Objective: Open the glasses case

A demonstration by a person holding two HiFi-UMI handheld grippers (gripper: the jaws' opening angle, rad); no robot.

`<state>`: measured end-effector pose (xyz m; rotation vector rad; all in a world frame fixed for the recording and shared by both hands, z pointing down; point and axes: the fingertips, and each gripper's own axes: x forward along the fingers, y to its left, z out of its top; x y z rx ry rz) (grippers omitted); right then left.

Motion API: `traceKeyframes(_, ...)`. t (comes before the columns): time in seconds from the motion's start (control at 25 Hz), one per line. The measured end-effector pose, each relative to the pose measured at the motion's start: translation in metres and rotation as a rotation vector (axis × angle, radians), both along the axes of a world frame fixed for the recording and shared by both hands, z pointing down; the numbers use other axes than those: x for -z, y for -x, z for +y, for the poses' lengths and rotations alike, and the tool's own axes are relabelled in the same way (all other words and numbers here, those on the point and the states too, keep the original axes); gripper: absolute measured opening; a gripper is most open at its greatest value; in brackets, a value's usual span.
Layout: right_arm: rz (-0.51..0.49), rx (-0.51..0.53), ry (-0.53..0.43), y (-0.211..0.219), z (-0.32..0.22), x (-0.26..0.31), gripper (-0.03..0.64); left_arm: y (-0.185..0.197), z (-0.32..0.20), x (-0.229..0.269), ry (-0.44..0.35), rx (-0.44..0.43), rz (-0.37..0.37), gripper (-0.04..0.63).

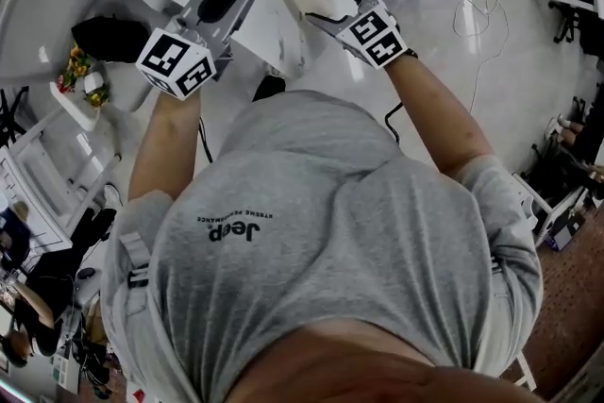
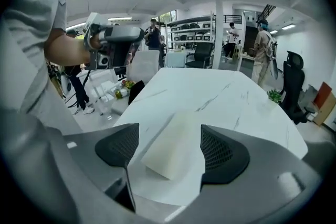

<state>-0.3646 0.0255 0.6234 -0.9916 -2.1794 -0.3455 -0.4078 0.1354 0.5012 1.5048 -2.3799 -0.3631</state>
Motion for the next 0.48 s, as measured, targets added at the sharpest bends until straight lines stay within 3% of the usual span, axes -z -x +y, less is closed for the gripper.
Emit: traceKeyframes(0.48, 0.071, 0.041, -0.132, -0.021, 0.018, -0.07, 0.345, 0.003, 0.001, -0.025, 0.006, -0.034, 0.048, 0.048)
